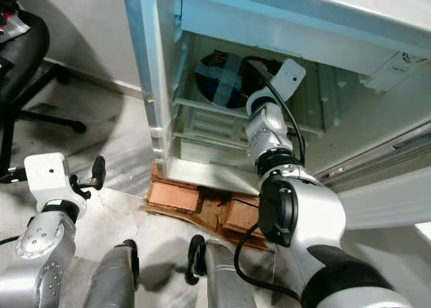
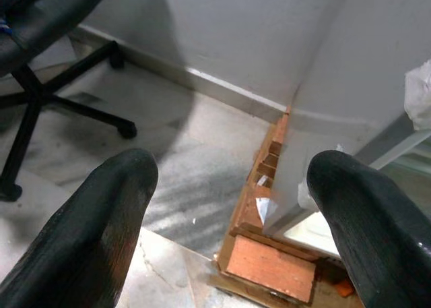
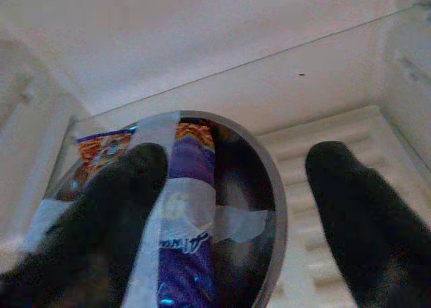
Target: Restocking fridge
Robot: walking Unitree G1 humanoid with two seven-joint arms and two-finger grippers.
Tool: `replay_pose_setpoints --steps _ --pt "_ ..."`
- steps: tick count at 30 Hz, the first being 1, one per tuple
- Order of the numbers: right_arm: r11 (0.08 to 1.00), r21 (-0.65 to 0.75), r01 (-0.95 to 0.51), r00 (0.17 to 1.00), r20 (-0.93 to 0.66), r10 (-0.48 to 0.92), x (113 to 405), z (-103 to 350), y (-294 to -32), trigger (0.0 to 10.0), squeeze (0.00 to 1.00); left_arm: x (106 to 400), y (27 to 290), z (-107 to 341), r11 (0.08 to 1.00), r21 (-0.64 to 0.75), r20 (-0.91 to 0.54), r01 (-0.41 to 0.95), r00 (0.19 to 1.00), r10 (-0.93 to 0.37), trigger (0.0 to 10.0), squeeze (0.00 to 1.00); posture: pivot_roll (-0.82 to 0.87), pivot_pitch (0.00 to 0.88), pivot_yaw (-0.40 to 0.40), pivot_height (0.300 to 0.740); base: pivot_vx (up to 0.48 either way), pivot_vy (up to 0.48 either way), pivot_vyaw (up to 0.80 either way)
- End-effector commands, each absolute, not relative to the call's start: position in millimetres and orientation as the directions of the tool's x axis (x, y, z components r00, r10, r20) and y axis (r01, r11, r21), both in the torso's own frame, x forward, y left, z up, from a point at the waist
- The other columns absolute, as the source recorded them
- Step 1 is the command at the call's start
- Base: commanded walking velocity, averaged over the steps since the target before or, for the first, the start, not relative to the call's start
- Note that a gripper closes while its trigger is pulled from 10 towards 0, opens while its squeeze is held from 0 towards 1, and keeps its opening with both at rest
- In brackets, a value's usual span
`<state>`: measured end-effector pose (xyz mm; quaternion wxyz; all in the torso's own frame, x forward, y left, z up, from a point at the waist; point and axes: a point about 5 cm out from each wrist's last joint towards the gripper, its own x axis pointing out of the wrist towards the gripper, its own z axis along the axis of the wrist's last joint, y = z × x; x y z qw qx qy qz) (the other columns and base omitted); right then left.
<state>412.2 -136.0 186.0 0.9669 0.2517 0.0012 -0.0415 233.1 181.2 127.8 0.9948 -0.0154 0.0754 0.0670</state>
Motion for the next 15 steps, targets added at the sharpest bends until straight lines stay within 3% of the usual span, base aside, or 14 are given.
replay_pose_setpoints --steps 1,9,15 --pt "0.895 0.441 0.061 0.998 0.004 -0.07 410 183 -145 10.0 1.0 235 180 124 0.994 -0.012 -0.156 -0.109 0.982 0.106 10.0 0.0 0.23 0.176 -0.11 0.74 0.0 0.0 0.0" --pt "0.944 0.328 -0.039 0.996 0.084 0.012 402 172 -154 10.0 1.0 243 171 116 0.998 0.01 -0.167 -0.059 0.984 0.06 10.0 0.0 0.17 0.126 -0.084 0.74 0.0 0.0 0.0" --pt "0.959 0.227 -0.171 0.982 0.116 0.148 388 160 -152 10.0 1.0 254 163 107 0.999 0.048 -0.158 0.02 0.987 -0.012 10.0 0.0 0.1 0.063 -0.045 0.74 0.0 0.0 0.0"
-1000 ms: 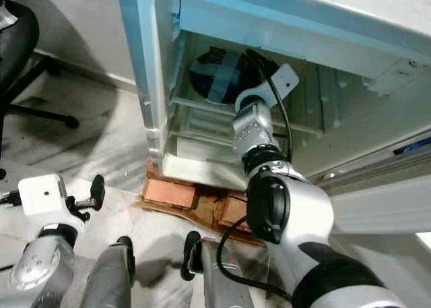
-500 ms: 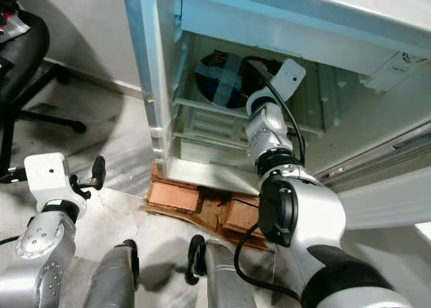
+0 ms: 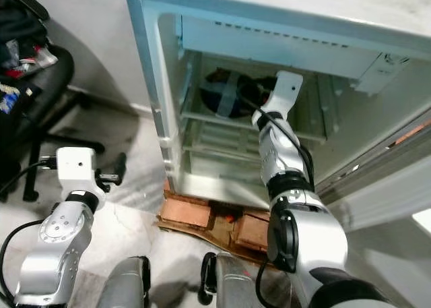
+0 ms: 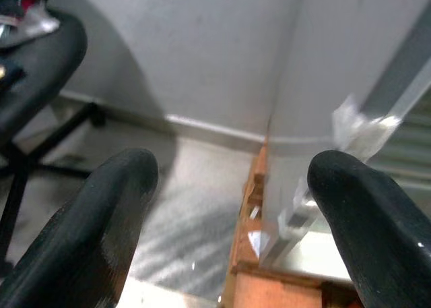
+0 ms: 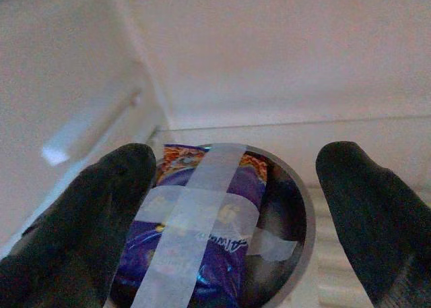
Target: Restocking fridge
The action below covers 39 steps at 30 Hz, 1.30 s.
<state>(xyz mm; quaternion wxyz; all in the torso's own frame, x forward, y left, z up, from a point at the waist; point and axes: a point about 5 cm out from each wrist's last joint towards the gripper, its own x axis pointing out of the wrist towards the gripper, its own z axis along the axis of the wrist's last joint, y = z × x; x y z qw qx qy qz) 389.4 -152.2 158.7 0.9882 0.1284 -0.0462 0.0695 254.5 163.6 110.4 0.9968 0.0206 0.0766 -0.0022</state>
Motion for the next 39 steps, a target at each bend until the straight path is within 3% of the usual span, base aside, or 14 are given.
replay_pose_setpoints --steps 1,3,4,6,7,12,16,22,39 --pt "0.959 0.217 -0.182 0.98 0.125 0.158 384 158 -152 10.0 1.0 256 163 107 0.999 0.048 -0.157 0.025 0.987 -0.018 10.0 0.0 0.1 0.054 -0.042 0.74 0.0 0.0 0.0" --pt "0.962 0.179 -0.206 0.972 0.151 0.18 369 149 -151 10.0 0.97 260 163 107 0.998 0.051 -0.155 0.027 0.988 -0.018 10.0 0.0 0.09 0.034 -0.039 0.74 0.0 0.0 0.0" --pt "0.963 0.174 -0.204 0.971 0.158 0.177 358 143 -151 10.0 0.6 261 164 106 0.998 0.052 -0.157 0.024 0.988 -0.015 10.0 0.0 0.08 0.022 -0.035 0.74 0.0 0.0 0.0" --pt "0.964 0.173 -0.203 0.971 0.159 0.176 354 140 -151 10.0 0.6 262 165 106 0.998 0.053 -0.157 0.022 0.987 -0.014 10.0 0.0 0.08 0.019 -0.034 0.74 0.0 0.0 0.0" --pt "0.969 0.167 -0.184 0.974 0.162 0.157 342 133 -154 10.0 0.0 263 166 104 0.998 0.054 -0.157 0.018 0.988 -0.009 10.0 0.0 0.07 0.008 -0.031 0.74 0.0 0.0 0.0" --pt "0.967 0.24 -0.087 0.99 0.132 0.056 319 120 -162 10.0 0.0 265 166 100 0.998 0.06 -0.154 0.019 0.988 -0.01 10.0 0.0 0.05 0.0 -0.019 0.74 0.0 0.0 0.0" --pt "0.975 0.21 -0.075 0.992 0.12 0.05 304 119 -158 10.0 0.0 269 161 98 0.997 0.062 -0.152 0.04 0.988 -0.031 10.0 0.0 0.04 0.0 -0.017 0.74 0.0 0.0 0.0" --pt "0.976 0.201 -0.08 0.993 0.097 0.062 296 117 -155 10.0 0.0 268 159 95 0.997 0.064 -0.154 0.048 0.987 -0.038 10.0 0.0 0.03 0.0 -0.022 0.74 0.0 0.0 0.0" --pt "0.98 0.19 -0.051 0.999 0.007 0.051 283 108 -160 10.0 0.0 267 157 90 0.996 0.066 -0.161 0.051 0.986 -0.04 10.0 0.0 0.03 0.0 -0.021 0.74 -0.269 0.0 0.0"
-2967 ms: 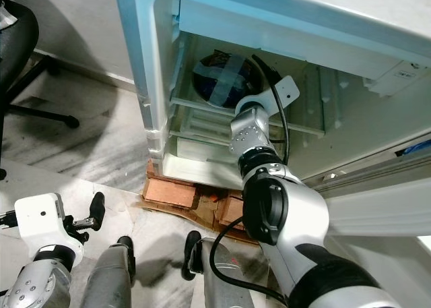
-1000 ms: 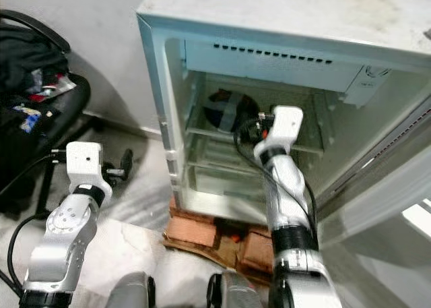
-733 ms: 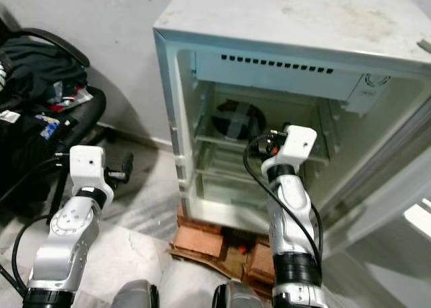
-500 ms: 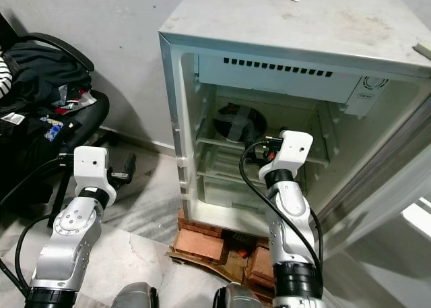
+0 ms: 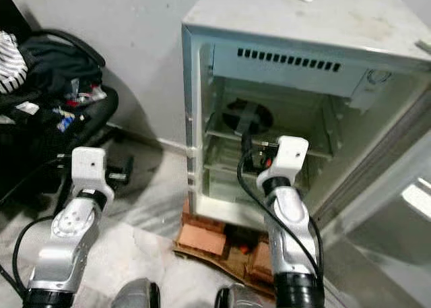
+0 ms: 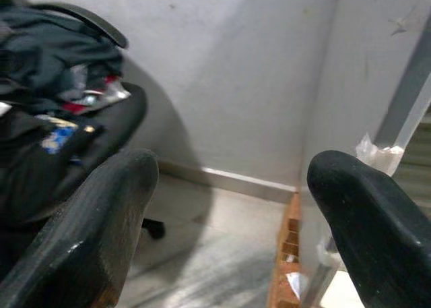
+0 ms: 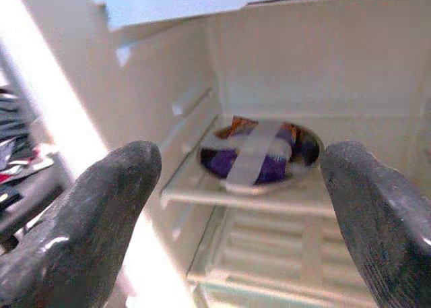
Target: Restocking fridge
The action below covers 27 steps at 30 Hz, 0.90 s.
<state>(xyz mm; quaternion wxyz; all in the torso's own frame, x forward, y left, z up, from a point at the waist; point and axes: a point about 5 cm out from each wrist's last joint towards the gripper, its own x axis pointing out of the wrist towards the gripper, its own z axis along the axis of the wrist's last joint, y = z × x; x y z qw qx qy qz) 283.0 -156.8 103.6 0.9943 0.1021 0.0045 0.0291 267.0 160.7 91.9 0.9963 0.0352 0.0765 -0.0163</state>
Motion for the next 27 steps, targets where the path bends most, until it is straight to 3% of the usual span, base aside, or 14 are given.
replay_pose_setpoints --steps 1,15,27 --pt "0.98 0.19 -0.051 0.999 0.004 0.051 282 107 -159 10.0 0.0 267 156 90 0.996 0.066 -0.162 0.053 0.986 -0.042 10.0 0.0 0.02 0.0 -0.019 0.74 -0.259 0.0 0.0" --pt "0.984 0.176 -0.036 0.999 -0.006 0.038 285 106 -161 10.0 0.0 273 154 92 0.995 0.068 -0.154 0.075 0.986 -0.064 10.0 0.0 0.02 0.0 -0.012 0.74 -0.197 0.0 0.0" --pt "0.968 0.252 0.013 0.998 -0.069 0.004 288 97 -161 10.0 0.0 273 153 92 0.994 0.071 -0.156 0.087 0.985 -0.075 10.0 0.0 0.03 0.0 -0.016 0.74 -0.258 0.0 0.0"
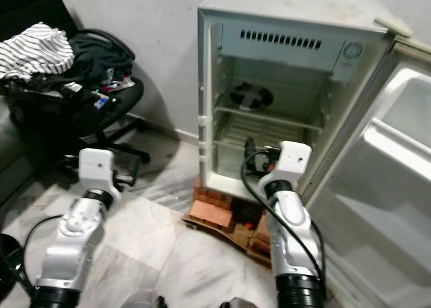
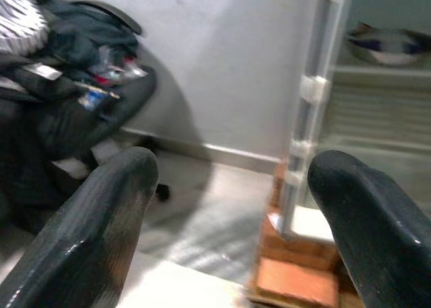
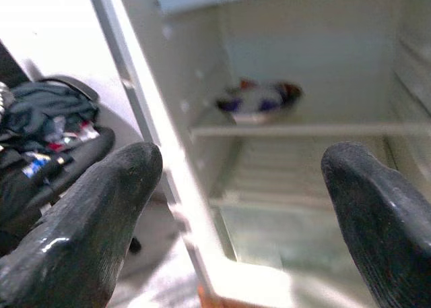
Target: Restocking fridge
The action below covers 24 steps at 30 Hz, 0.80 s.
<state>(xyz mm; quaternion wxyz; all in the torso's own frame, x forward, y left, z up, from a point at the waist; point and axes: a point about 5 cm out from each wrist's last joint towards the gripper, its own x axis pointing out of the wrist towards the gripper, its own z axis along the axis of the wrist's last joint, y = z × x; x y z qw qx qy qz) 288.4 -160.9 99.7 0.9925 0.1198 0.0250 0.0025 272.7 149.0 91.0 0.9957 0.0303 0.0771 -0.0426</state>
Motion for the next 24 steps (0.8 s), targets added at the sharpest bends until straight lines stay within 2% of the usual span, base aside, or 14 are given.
replay_pose_setpoints --steps 1,24 --pt "0.969 0.248 0.009 0.998 -0.067 0.008 288.2 96.8 -160.4 10.0 0.0 272.9 152.5 91.4 0.994 0.071 -0.156 0.087 0.985 -0.075 10.0 0.0 0.03 0.0 -0.016 0.74 -0.304 0.0 0.0" --pt "0.966 0.259 0.023 0.997 -0.081 -0.002 288.2 95.1 -162.4 10.0 0.0 271.0 149.2 89.4 0.994 0.065 -0.161 0.091 0.984 -0.079 10.0 0.0 0.02 0.003 -0.018 0.74 -0.304 0.0 0.0"
